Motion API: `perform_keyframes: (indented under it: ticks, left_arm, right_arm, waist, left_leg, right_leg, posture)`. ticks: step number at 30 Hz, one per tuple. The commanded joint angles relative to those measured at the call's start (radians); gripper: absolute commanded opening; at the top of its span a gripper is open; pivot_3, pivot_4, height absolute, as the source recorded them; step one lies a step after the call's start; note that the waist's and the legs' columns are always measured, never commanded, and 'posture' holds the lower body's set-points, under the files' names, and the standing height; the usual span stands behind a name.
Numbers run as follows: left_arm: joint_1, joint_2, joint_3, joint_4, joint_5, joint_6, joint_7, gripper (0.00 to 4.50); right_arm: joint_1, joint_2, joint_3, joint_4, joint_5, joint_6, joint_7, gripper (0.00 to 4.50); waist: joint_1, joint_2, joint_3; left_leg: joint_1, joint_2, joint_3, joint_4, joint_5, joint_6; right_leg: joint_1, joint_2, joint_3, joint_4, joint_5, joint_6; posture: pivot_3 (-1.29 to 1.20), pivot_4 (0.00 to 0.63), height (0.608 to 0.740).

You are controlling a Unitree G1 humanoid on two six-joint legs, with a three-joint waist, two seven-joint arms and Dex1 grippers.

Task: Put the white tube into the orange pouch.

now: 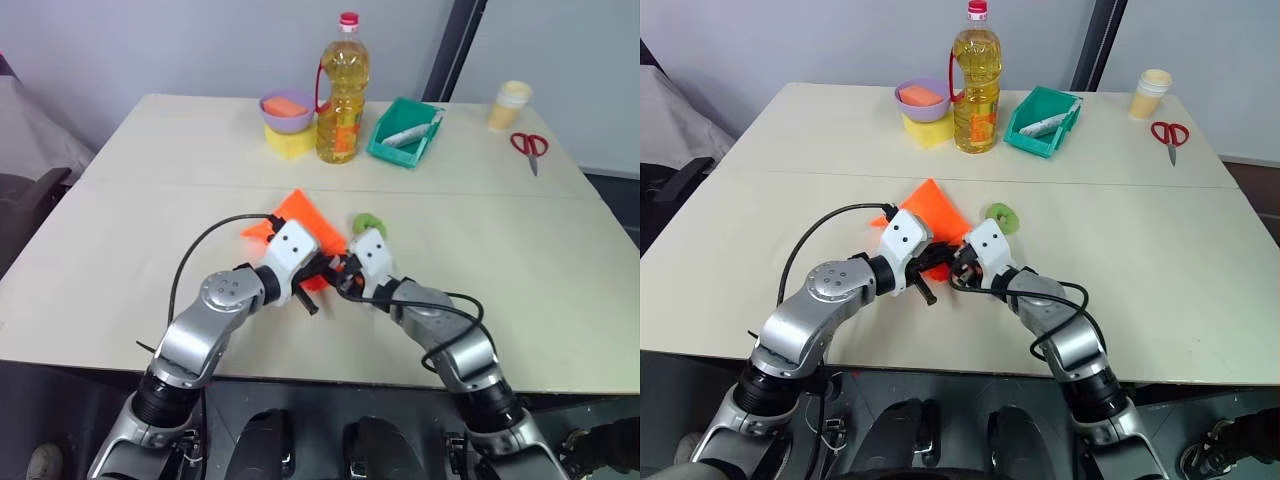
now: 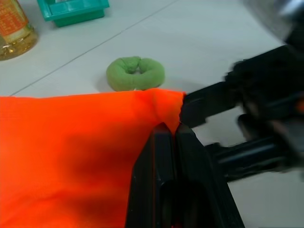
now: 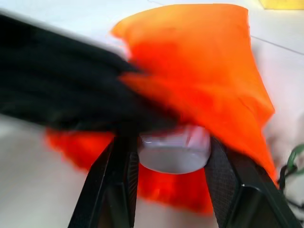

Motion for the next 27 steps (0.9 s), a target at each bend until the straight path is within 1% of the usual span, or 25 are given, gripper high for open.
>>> perform_keyframes:
  ticks: [1, 3, 4, 7, 8, 9, 10, 17, 20, 22, 25, 27]
  left_arm:
    - [0.002, 0.01, 0.006, -0.034, -0.009, -0.003, -0.007, 0.0]
    - [0.004, 0.017, 0.012, -0.032, -0.012, -0.003, -0.008, 0.0]
    - [0.005, 0.02, 0.015, -0.03, -0.012, -0.004, -0.009, 0.0]
    - [0.008, 0.031, 0.025, -0.019, -0.013, -0.006, -0.012, 0.0]
    - [0.009, 0.033, 0.028, -0.017, -0.015, -0.006, -0.012, 0.0]
    - [0.009, 0.036, 0.031, -0.014, -0.017, -0.007, -0.015, 0.0]
    - [0.009, 0.041, 0.035, -0.011, -0.02, -0.01, -0.019, 0.0]
    - [0.007, 0.071, 0.043, 0.021, -0.03, -0.024, -0.046, 0.0]
    - [0.01, 0.081, 0.044, 0.03, -0.035, -0.03, -0.062, 0.0]
    - [0.013, 0.084, 0.042, 0.037, -0.035, -0.035, -0.071, 0.0]
    - [0.016, 0.077, 0.048, 0.045, -0.045, -0.036, -0.083, 0.0]
    - [0.022, 0.073, 0.06, 0.049, -0.07, -0.034, -0.105, 0.56]
  right_arm:
    - [-0.03, 0.027, -0.014, 0.01, -0.02, -0.031, -0.019, 1.76]
    - [-0.029, 0.027, -0.017, 0.011, -0.019, -0.029, -0.009, 1.76]
    - [-0.027, 0.024, -0.019, 0.007, -0.015, -0.025, -0.001, 2.07]
    - [-0.018, 0.012, -0.028, -0.021, -0.007, -0.013, 0.015, 3.21]
    - [-0.016, 0.008, -0.03, -0.029, -0.009, -0.012, 0.017, 3.83]
    - [-0.013, 0.002, -0.031, -0.038, -0.012, -0.01, 0.017, 4.22]
    - [-0.008, -0.005, -0.035, -0.049, -0.014, -0.006, 0.018, 4.47]
    - [0.063, -0.105, -0.067, -0.186, 0.021, 0.022, 0.089, 4.47]
    - [0.114, -0.194, -0.091, -0.258, 0.047, 0.015, 0.166, 4.47]
    - [0.123, -0.249, -0.118, -0.256, 0.04, 0.001, 0.188, 4.47]
    - [0.101, -0.292, -0.139, -0.203, 0.012, -0.025, 0.189, 4.47]
    - [0.067, -0.316, -0.131, -0.133, -0.035, -0.076, 0.184, 4.5]
  waist:
    - [0.0, 0.0, 0.0]
    - [-0.002, 0.0, 0.0]
    - [-0.002, 0.0, 0.0]
    - [-0.008, 0.0, 0.0]
    - [-0.009, 0.0, 0.0]
    - [-0.013, 0.0, 0.0]
    - [-0.016, 0.0, 0.0]
    - [-0.018, 0.0, 0.0]
    - [-0.017, 0.0, 0.0]
    - [-0.017, 0.0, 0.0]
    - [-0.019, 0.0, 0.0]
    - [-0.02, 0.0, 0.0]
  left_leg:
    - [0.0, 0.0, 0.0, 0.0, 0.0, 0.0]
    - [0.0, 0.0, 0.0, 0.0, 0.0, 0.0]
    - [0.0, 0.0, 0.0, 0.0, 0.0, 0.0]
    - [0.0, 0.0, 0.0, 0.0, 0.0, 0.0]
    - [0.0, 0.0, 0.0, 0.0, 0.0, 0.0]
    - [0.0, 0.0, 0.0, 0.0, 0.0, 0.0]
    - [0.0, 0.0, 0.0, 0.0, 0.0, 0.0]
    - [0.0, 0.0, 0.0, -0.001, 0.0, 0.0]
    - [0.0, 0.0, 0.0, -0.001, 0.0, 0.0]
    - [0.0, 0.0, 0.0, -0.001, 0.0, 0.0]
    - [0.0, 0.0, 0.0, 0.0, 0.0, 0.0]
    - [0.0, 0.0, 0.0, -0.001, 0.0, 0.0]
  right_leg:
    - [0.0, 0.0, 0.0, 0.0, 0.0, 0.0]
    - [0.0, 0.0, 0.0, 0.0, 0.0, 0.0]
    - [0.0, 0.0, 0.0, 0.0, 0.0, 0.0]
    - [0.0, 0.0, 0.0, 0.0, 0.0, 0.0]
    - [0.0, 0.0, 0.0, 0.0, 0.0, 0.0]
    - [0.0, 0.0, 0.0, 0.0, 0.0, 0.0]
    - [0.0, 0.0, 0.0, 0.0, 0.0, 0.0]
    - [-0.001, 0.0, 0.0, 0.0, 0.0, 0.0]
    - [0.0, 0.0, 0.0, 0.0, 0.0, 0.0]
    - [0.0, 0.0, 0.0, 0.0, 0.0, 0.0]
    - [0.0, -0.001, 0.0, 0.0, 0.0, 0.0]
    - [-0.001, -0.001, 0.0, 0.0, 0.0, 0.0]
  posture:
    - [0.0, 0.15, 0.737]
    - [0.0, 0.15, 0.737]
    - [0.0, 0.15, 0.737]
    - [0.0, 0.15, 0.737]
    - [0.0, 0.15, 0.737]
    - [0.0, 0.15, 0.737]
    - [0.0, 0.15, 0.737]
    - [0.0, 0.15, 0.737]
    - [0.0, 0.15, 0.737]
    - [0.0, 0.15, 0.737]
    - [0.0, 0.15, 0.737]
    - [0.0, 0.15, 0.737]
